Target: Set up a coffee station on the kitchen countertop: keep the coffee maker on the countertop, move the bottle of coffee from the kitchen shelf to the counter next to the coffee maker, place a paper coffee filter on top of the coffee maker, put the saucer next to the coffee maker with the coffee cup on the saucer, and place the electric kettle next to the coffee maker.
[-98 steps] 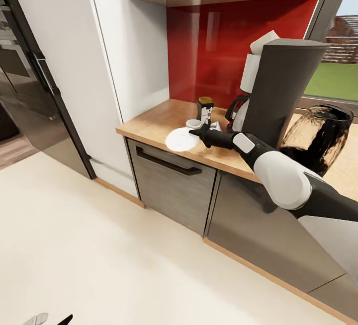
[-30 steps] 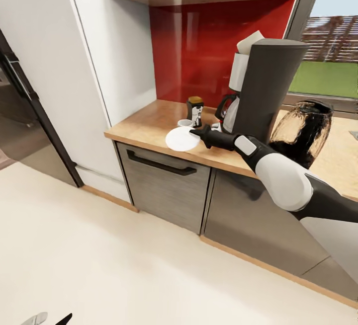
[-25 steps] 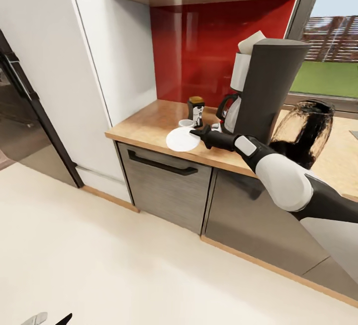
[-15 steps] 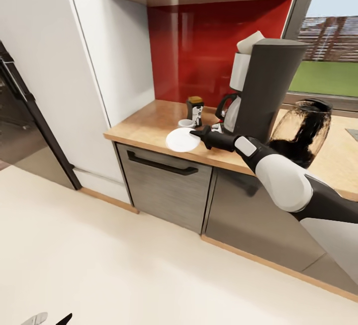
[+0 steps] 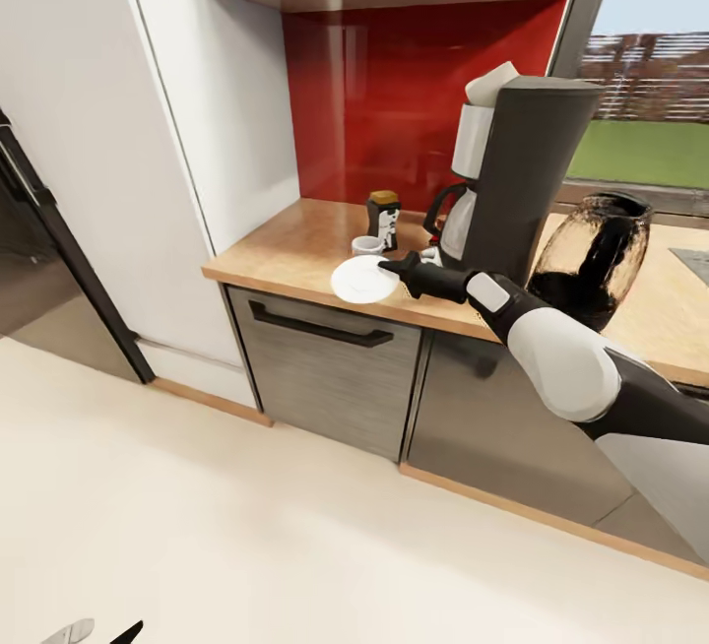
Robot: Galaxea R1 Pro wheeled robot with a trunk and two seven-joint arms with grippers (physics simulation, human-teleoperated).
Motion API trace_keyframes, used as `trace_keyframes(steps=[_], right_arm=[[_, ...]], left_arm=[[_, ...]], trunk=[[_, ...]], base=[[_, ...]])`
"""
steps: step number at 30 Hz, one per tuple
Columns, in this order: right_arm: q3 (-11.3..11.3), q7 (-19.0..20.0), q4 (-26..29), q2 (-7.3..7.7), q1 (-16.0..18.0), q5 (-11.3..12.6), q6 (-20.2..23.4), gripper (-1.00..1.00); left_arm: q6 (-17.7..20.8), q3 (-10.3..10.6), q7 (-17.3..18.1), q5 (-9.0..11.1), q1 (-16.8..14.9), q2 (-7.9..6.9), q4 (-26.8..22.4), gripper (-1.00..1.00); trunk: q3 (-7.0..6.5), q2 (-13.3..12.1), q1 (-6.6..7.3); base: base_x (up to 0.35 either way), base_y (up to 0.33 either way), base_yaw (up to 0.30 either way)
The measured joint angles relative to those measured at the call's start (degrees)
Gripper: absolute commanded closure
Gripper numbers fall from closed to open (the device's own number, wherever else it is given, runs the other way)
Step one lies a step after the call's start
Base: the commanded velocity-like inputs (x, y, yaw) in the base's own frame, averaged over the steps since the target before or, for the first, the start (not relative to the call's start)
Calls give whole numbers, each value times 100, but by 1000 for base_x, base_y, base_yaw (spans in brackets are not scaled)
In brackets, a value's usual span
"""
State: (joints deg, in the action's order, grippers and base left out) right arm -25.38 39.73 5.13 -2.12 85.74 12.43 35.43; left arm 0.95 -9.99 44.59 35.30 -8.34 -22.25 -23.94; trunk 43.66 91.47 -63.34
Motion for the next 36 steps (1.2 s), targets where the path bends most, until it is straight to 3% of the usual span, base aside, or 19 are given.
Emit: trace_keyframes(steps=[7,17,36], right_arm=[[-2,-1,0,35,-6,4,0,100],[1,2,0,37,-54,7,-1,100],[-2,5,0,37,-68,10,-1,100]], left_arm=[[0,-1,0,0,2,-6,-2,-100],[0,-3,0,-2,3,-6,-4,-100],[-1,7,9,0,3,-6,-3,-100]], trunk=[[0,0,0],[0,0,1],[0,0,0]], base=[[0,29,-138],[45,236,-7],[56,91,0]])
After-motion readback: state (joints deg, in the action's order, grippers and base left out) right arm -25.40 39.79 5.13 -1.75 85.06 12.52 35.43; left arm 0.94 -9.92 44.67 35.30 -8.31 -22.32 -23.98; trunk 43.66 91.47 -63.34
